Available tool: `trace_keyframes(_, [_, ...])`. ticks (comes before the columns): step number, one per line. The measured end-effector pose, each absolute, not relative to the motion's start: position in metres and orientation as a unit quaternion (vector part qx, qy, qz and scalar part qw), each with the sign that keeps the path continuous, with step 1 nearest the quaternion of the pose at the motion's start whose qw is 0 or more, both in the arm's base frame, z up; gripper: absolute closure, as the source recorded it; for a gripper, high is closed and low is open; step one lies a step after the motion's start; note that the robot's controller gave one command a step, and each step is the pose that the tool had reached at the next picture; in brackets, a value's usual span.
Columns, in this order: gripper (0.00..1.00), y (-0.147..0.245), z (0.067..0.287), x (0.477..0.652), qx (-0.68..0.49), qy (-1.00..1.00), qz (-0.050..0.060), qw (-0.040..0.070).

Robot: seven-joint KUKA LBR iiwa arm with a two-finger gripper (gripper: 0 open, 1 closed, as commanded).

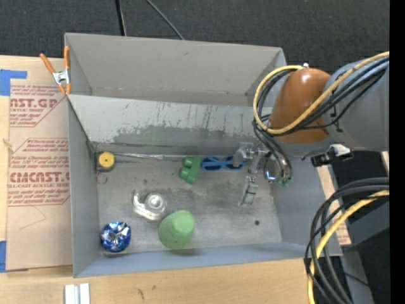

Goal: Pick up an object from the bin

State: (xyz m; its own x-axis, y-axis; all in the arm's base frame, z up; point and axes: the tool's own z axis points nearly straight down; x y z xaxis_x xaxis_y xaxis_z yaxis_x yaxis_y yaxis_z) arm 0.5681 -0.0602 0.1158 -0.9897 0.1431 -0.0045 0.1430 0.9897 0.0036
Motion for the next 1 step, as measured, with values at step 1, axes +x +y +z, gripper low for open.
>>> trace_keyframes(1, [0.00,-0.0337,0.0694,0.5878,0.037,0.999,0.000,0.000])
